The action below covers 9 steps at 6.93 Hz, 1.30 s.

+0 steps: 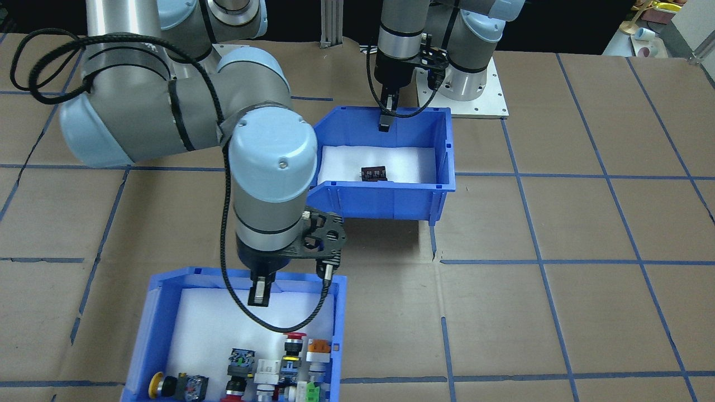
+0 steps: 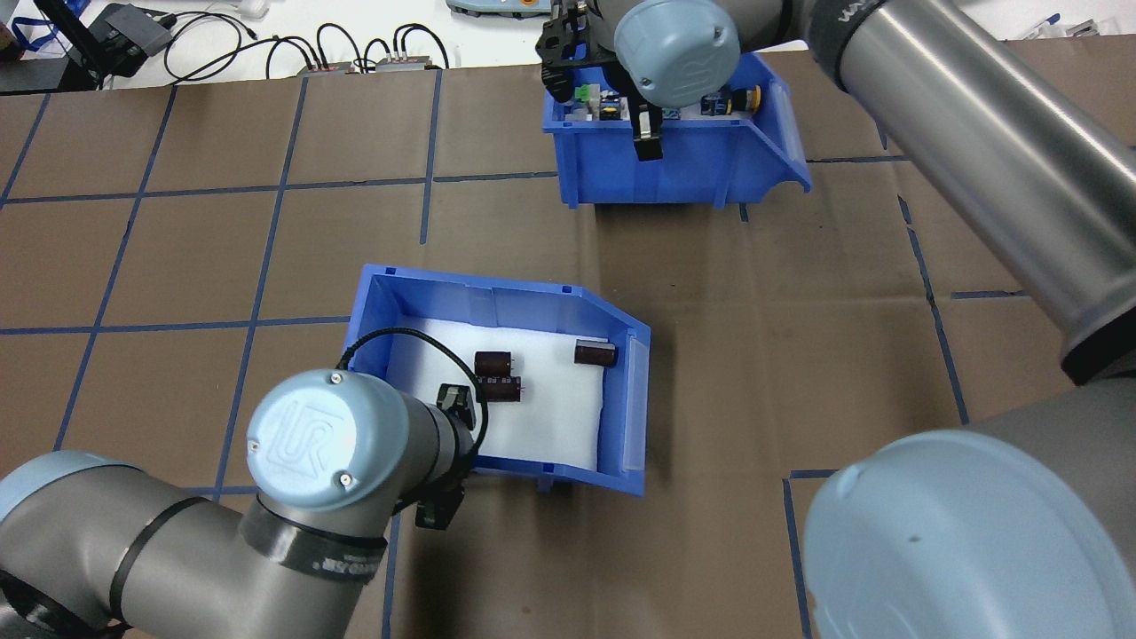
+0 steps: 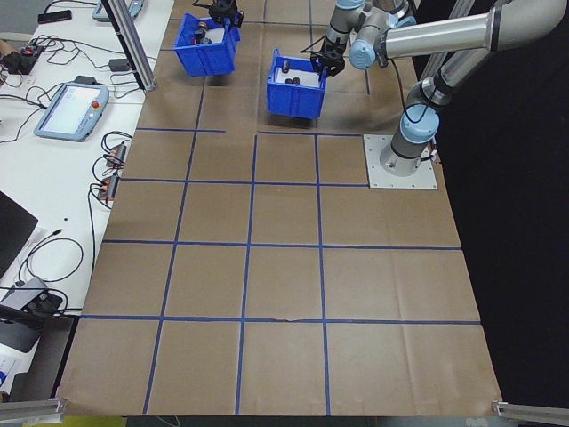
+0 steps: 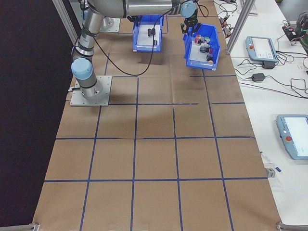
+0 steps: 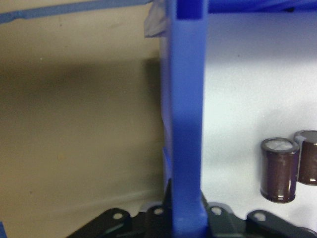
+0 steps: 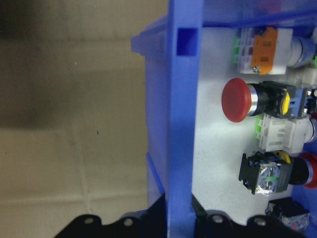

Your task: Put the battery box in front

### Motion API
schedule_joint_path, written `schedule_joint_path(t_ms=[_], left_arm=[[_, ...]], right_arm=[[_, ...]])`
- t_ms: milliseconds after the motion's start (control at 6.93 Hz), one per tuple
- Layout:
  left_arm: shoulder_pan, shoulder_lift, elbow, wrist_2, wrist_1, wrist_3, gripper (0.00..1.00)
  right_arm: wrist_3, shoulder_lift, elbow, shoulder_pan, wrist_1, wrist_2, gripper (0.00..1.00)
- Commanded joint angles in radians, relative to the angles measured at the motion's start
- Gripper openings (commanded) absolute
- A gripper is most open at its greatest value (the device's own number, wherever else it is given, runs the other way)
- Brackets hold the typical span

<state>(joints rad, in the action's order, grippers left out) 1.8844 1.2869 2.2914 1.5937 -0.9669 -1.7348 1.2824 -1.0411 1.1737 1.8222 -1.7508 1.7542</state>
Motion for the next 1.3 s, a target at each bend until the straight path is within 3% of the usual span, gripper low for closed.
schedule_joint_path(t_ms=[0,144,433,577,865,1154], left_arm=[[-0.239,0.028,-0.047,-0.076,-0.012,0.188,0.00],[-0.307,0.107,-0.126,-0.136,-0.022,0.208,0.00],[-0.301,0.292,-0.313,-0.162,-0.019,0.212,0.00],[-0.283,0.374,-0.390,-0.210,-0.012,0.199,0.00],[-0.222,0.523,-0.550,-0.212,-0.003,0.155,0.00],[-0.141,0.650,-0.650,-0.207,0.037,0.013,0.00]], right_arm=[[0.130,-0.095,0.125,-0.136,0.000,-0.001,0.03],[0.202,-0.161,0.209,-0.194,-0.015,-0.004,0.03],[0.296,-0.282,0.353,-0.294,-0.038,-0.013,0.03],[0.340,-0.331,0.398,-0.317,-0.039,-0.013,0.03],[0.419,-0.445,0.522,-0.366,-0.039,-0.015,0.03],[0.507,-0.542,0.647,-0.434,-0.084,-0.016,0.03]])
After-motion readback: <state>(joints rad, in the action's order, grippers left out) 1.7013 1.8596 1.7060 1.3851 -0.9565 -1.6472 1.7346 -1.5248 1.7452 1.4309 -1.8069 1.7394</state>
